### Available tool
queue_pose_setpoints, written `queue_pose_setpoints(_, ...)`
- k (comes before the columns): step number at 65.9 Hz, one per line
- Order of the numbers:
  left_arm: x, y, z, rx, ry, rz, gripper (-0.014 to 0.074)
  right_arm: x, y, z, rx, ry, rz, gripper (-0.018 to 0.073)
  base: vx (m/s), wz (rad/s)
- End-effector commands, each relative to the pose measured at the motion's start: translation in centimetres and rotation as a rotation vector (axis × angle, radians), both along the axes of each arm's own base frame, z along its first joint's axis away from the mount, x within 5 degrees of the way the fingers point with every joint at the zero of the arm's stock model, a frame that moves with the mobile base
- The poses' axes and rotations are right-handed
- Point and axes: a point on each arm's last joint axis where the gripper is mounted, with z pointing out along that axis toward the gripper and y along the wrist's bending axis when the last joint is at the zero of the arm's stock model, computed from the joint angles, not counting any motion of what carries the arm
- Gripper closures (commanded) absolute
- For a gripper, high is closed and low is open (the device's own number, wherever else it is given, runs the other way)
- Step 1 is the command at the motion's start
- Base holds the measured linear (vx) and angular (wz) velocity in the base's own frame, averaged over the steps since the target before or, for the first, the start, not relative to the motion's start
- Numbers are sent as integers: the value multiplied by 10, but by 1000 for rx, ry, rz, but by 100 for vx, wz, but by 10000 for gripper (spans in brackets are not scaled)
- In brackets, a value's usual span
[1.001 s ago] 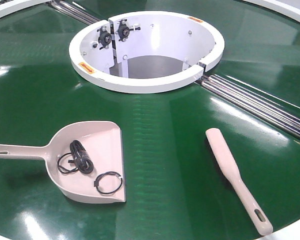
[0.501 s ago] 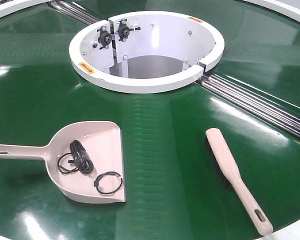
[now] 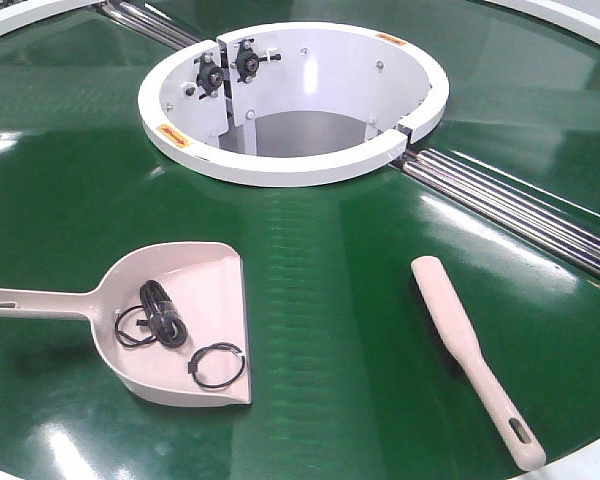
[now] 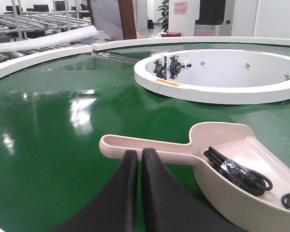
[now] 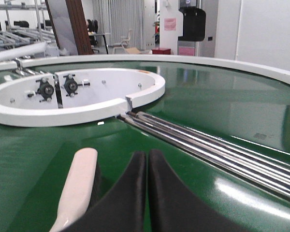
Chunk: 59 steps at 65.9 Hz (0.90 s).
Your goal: Clean and inspect green conveyor with broom and dustpan
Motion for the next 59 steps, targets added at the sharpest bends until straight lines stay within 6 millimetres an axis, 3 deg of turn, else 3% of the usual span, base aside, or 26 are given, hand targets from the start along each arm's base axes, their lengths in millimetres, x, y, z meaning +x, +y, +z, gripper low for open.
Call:
queue_pose_setpoints(1, 0, 0, 4, -13, -73, 4, 603, -1, 0, 8, 6, -101, 4, 568, 0, 0)
queue_pose_setpoints(59, 0, 0, 4, -13, -73, 4, 603, -1, 0, 8, 6, -100, 0, 568, 0, 0)
